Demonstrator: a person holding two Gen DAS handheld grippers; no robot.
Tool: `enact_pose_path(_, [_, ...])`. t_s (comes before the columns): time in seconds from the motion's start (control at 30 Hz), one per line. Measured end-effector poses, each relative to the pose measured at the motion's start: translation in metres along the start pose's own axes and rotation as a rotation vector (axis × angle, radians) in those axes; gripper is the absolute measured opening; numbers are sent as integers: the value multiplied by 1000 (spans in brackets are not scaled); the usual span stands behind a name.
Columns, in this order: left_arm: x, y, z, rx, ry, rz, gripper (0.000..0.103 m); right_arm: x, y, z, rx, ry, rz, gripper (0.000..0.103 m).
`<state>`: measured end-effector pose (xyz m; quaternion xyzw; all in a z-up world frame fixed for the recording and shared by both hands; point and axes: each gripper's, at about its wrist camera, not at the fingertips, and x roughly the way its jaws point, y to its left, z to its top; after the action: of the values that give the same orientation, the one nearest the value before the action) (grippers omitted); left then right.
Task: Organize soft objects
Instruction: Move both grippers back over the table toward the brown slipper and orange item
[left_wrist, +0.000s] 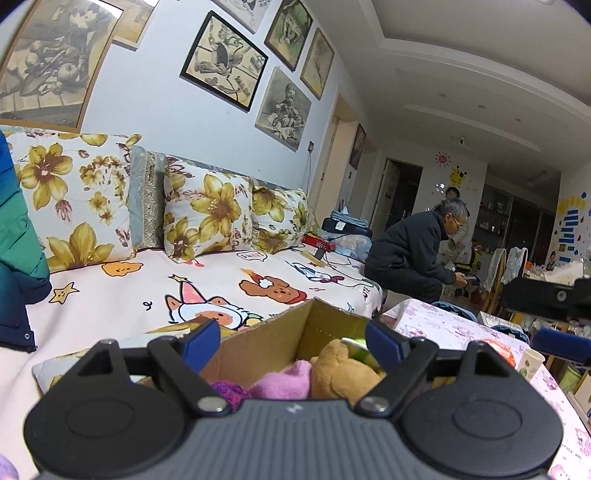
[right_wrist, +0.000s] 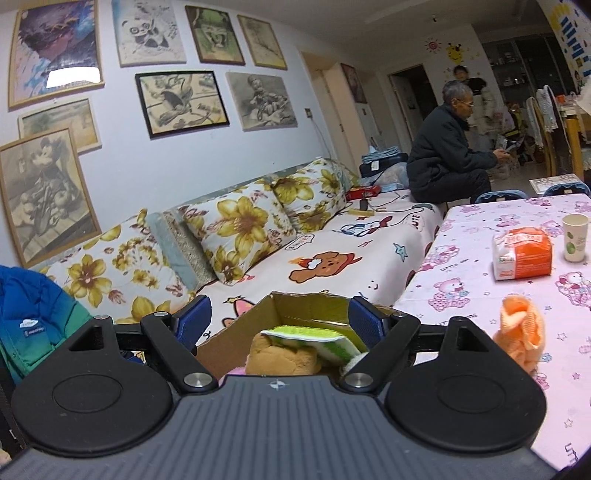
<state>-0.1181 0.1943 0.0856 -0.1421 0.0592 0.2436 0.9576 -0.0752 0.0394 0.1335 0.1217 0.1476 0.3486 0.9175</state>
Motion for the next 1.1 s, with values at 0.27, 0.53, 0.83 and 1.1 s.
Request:
enact_pose_path(0.27, [-3,-9,-3,34,-11,-16,88,-8,-4,-7,13,-13,-65,102])
enact_pose_path(0.53, [-9,-26,-8,97,-26,-44,88,-16,-14,-9,54,-46,-164,102])
enact_pose_path(0.83, [-17,-49,-16,193,-55,-76,94,-21,-16,-18,34,-74,-257,102])
enact_pose_path(1.1, [-26,-70,-24,275,-73,-109,97,-28,-27,-19,59,-94,-303,102])
